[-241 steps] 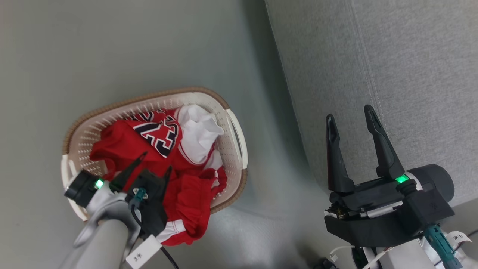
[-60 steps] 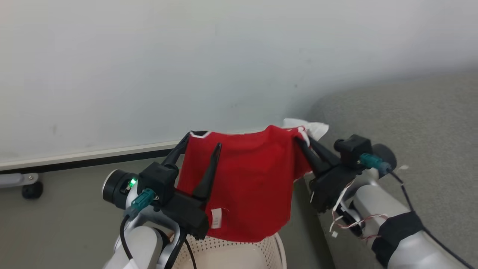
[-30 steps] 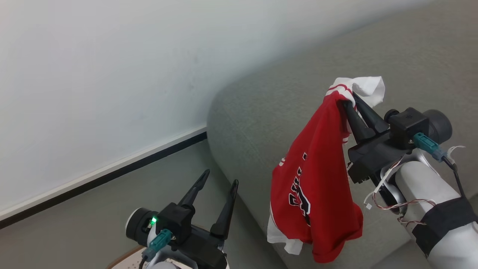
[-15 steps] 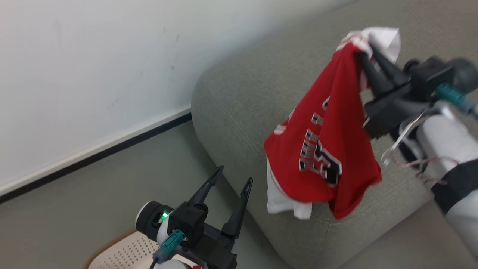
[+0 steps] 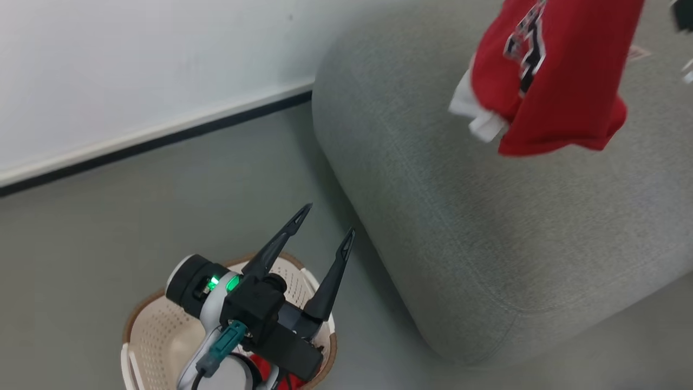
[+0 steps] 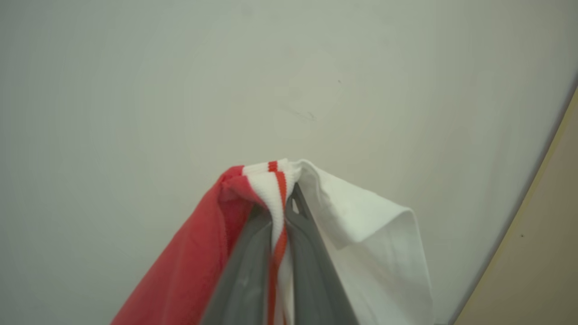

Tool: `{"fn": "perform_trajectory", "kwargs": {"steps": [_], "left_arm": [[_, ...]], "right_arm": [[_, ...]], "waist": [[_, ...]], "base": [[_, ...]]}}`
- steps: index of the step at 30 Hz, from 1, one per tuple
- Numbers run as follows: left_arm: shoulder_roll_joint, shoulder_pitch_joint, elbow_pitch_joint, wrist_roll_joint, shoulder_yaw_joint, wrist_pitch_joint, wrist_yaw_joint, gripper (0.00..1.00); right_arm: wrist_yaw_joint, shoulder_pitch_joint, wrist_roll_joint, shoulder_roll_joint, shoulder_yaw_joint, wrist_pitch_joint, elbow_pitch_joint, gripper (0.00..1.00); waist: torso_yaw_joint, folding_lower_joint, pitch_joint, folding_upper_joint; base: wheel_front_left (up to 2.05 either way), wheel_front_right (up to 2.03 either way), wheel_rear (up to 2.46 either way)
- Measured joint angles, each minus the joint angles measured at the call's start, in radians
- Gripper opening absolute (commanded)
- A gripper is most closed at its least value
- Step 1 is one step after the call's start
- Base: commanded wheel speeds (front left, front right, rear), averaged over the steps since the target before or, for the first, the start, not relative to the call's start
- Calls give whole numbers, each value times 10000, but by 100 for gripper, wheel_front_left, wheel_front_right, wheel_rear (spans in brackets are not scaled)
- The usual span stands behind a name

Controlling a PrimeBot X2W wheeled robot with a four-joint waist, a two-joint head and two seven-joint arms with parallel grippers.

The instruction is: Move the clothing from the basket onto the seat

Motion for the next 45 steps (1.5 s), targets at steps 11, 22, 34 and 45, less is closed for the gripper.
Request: {"fn": "perform_trajectory", "kwargs": {"steps": [11, 22, 34, 45], "left_arm": [[500, -419, -1093, 349, 165, 238, -88, 100], [1275, -819, -2128, 616, 493, 681, -263, 100], [1630, -1149, -2328, 727, 477, 978, -428, 100], [1749, -1128, -2213, 727, 570, 1045, -426, 100]], "right_arm": [[-276, -1077, 12, -397, -462, 431, 305, 0], [-686, -1277, 571, -418, -1099, 332, 709, 0], [-1028, 589, 1218, 836, -1206, -65, 2591, 0], [-780, 1008, 1243, 1501, -905, -635, 3484, 50]], "waist": [[634, 1, 1419, 1], [636, 1, 3042, 1], [348, 0, 4343, 2], [147, -2, 4497, 0]], "base": [[0, 0, 0], [0, 0, 0], [0, 0, 0], [0, 0, 0]]}}
